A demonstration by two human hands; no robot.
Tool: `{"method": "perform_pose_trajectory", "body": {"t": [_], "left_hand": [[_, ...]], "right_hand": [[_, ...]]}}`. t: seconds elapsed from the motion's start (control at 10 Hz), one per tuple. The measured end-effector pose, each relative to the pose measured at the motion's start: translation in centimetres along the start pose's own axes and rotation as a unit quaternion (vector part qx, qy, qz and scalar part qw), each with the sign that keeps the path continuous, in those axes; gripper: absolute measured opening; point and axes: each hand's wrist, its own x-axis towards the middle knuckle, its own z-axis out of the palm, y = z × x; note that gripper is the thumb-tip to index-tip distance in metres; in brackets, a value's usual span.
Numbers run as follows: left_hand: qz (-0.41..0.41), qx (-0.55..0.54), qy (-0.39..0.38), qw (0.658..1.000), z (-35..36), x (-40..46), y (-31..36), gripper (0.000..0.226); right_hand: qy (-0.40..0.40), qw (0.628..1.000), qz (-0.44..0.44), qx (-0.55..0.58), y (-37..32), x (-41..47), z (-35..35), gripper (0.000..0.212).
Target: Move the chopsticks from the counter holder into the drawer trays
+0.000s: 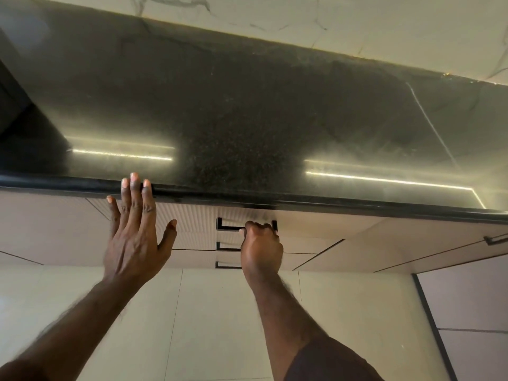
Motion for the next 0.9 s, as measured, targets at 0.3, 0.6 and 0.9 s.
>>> {"method": "perform_pose_trajectory", "body": {"t": [0.3,0.6,0.9], "left_hand": [[-0.019,0.004,0.001,1.0,-0.3,0.5,0.9,0.083],[0.034,0.019,-0.041,0.998,-1.8,0.3,4.1,0.078],[0.059,-0.043,-0.029,0.997,-7.8,3.3,9.1,0.076]], "right_hand": [[-0.024,0.999,-0.015,0.02,0.5,0.7,0.2,0.038],[0.023,0.998,-0.052,0.008,0.2,-0.2,-3.4,0.028],[0.144,0.972,-0.175,0.056,-0.5,-0.9,-13.4,0.029]]}}
